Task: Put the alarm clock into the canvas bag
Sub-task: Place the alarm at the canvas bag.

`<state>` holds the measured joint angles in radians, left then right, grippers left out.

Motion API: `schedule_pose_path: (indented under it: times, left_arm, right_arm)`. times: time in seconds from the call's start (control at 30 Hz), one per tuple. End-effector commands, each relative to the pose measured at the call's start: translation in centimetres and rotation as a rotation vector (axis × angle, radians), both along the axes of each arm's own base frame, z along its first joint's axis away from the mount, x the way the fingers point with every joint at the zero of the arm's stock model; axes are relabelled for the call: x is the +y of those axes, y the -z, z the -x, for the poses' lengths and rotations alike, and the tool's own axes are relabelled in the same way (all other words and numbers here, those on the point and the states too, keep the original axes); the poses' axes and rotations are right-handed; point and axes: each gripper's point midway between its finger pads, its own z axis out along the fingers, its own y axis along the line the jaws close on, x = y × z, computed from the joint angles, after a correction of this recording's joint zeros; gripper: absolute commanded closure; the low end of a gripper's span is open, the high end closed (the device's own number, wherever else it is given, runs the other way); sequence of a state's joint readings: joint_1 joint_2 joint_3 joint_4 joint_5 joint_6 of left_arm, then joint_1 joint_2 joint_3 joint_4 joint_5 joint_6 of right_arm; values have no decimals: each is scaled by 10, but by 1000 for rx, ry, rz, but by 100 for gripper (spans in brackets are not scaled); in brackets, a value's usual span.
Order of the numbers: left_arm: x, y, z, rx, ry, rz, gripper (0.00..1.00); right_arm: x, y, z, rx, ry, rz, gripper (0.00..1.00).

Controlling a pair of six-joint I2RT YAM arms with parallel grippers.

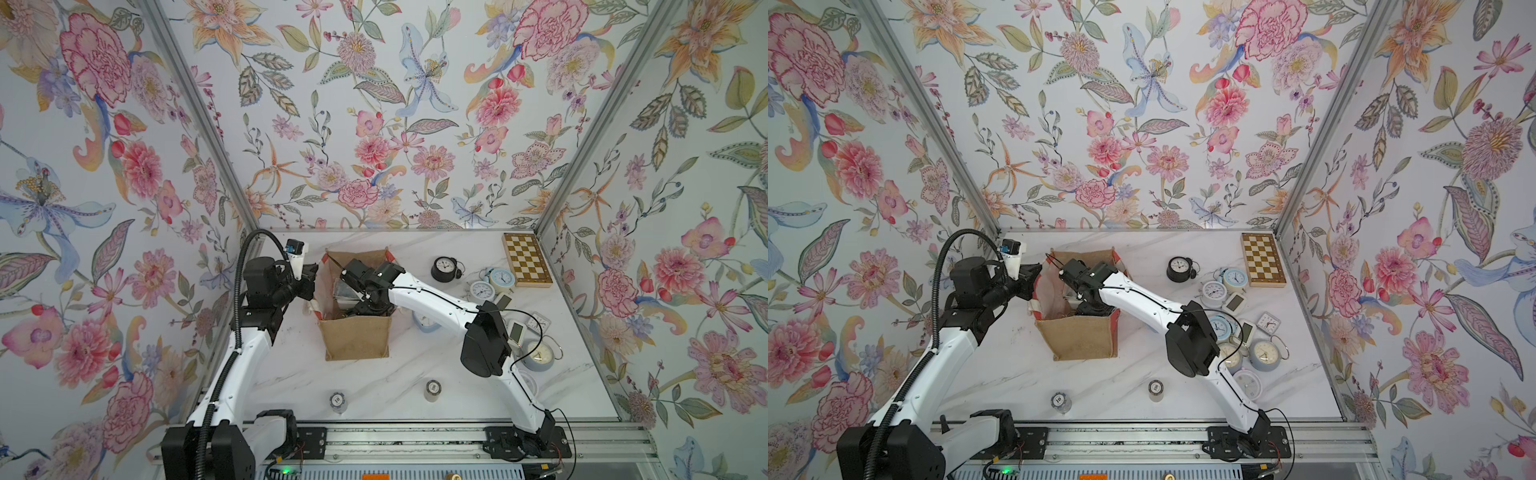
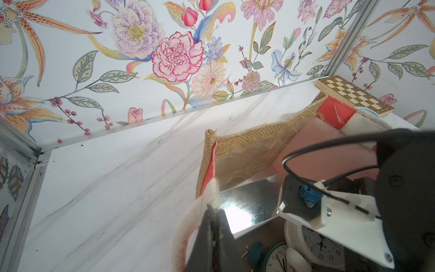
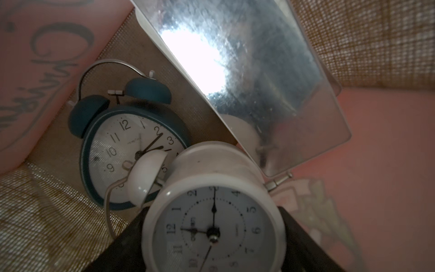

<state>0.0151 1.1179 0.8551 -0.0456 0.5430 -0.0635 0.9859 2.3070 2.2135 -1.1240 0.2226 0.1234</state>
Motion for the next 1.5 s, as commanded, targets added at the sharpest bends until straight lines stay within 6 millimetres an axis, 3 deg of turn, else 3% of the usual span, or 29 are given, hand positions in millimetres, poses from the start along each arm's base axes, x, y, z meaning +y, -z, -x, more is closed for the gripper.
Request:
schedule_pose_path:
  times: [0.0,0.17,0.37,0.47,0.6,0.7,0.83,1.47]
  left_arm:
    - [0,-16,2,-61,7,-3,93]
    - [0,-15,1,-62,5,-5,93]
    - [1,-16,1,-62,3,-5,93]
    - [1,-15,1,-60,2,-5,93]
    - [1,-15,1,-60,2,-5,92]
    - [1,-13,1,-56,2,-5,90]
    - [0,-13,0,-54,4,-1,89]
    - [2,-21,-21,-33,-20,36,95]
  right_arm:
    - [-30,8,6,5,19,130,31]
    - [-26,28,24,99,-13,137,31]
    - [-3,49,49,259,-56,59,32]
    - [8,47,45,259,-48,25,31]
    - [17,21,26,145,-14,-8,18]
    - [20,-8,12,51,4,-42,7]
    - [18,-44,3,-28,14,-87,0]
    - [11,-136,1,-138,28,-267,1]
